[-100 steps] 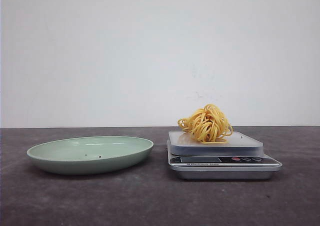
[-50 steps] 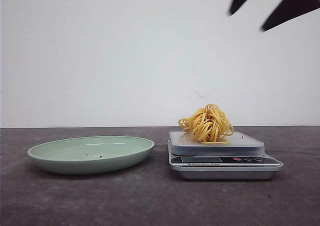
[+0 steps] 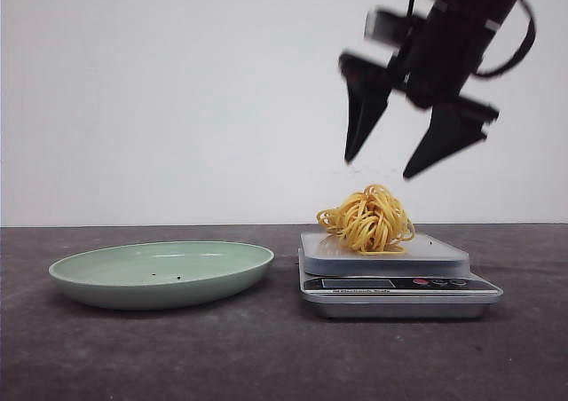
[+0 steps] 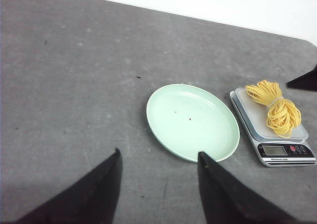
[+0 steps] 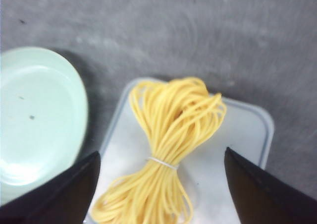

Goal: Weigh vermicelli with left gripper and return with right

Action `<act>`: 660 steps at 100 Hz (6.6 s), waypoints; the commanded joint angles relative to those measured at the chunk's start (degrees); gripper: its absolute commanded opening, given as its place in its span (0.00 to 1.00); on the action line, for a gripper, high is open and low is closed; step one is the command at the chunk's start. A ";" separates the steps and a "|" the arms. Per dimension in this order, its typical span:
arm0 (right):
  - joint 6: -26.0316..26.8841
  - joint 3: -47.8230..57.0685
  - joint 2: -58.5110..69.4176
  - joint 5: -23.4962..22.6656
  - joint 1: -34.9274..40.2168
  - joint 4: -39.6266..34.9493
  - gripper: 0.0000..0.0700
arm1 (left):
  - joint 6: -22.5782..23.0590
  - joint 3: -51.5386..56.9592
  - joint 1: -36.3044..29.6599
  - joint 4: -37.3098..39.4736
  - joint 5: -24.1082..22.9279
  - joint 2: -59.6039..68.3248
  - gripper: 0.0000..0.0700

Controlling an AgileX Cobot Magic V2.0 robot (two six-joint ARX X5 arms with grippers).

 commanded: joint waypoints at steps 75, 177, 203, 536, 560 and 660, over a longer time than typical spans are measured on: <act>2.97 1.36 8.48 3.37 3.37 3.54 0.00 | -0.09 0.63 -0.31 -1.31 -1.46 0.31 0.39; 4.74 2.47 -4.61 2.51 21.90 19.87 0.00 | -0.28 0.63 -0.31 -0.31 -1.42 0.31 0.39; 5.40 2.51 1.66 4.87 23.50 23.58 0.00 | -0.28 0.63 -0.31 -0.37 -1.38 0.31 0.39; -4.15 10.86 -70.53 25.70 14.43 -45.68 0.42 | 3.43 0.63 -0.31 9.51 -1.64 0.31 0.39; -4.85 2.54 -76.76 23.10 10.27 -40.04 0.42 | 4.20 0.63 -0.31 9.64 -1.64 0.31 0.39; -1.31 -8.00 -82.82 19.76 7.34 -37.11 0.01 | 6.01 0.63 -0.31 10.03 -1.64 0.31 0.02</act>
